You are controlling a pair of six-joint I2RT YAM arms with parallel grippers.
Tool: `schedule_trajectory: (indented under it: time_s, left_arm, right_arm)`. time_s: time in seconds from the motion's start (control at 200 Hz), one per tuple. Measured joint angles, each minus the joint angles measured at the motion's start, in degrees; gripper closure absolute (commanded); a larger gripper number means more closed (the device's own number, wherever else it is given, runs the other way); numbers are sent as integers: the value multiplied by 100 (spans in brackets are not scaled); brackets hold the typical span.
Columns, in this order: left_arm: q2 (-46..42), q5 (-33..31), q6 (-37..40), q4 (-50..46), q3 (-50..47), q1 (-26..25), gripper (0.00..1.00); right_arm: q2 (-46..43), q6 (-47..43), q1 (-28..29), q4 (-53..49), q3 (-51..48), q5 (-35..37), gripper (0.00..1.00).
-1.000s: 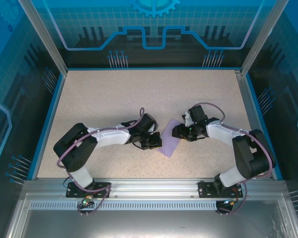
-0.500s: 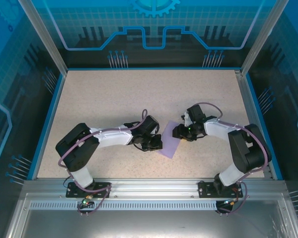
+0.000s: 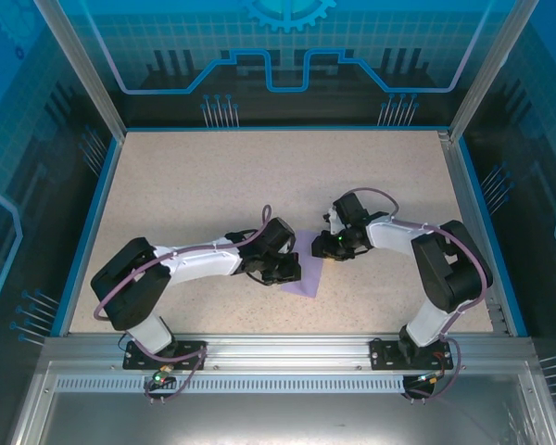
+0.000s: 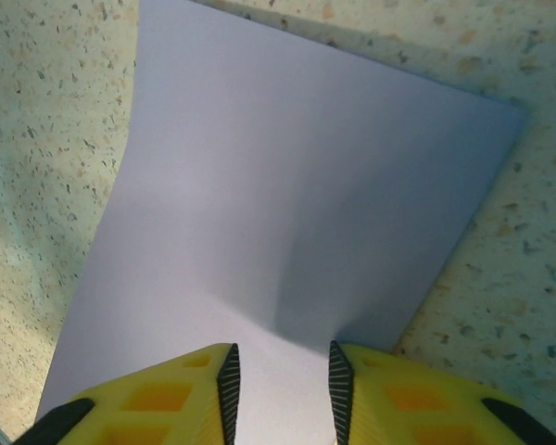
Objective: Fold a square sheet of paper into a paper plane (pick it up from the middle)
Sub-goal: Fold the triangle a second time at the center of the table.
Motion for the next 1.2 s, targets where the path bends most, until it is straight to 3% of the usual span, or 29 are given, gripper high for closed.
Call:
schedule_trajectory:
  time_s: [1.2]
  left_arm:
    - [1246, 63, 151, -2, 1099, -11, 92]
  right_arm:
    - [98, -81, 15, 114, -4, -140, 71]
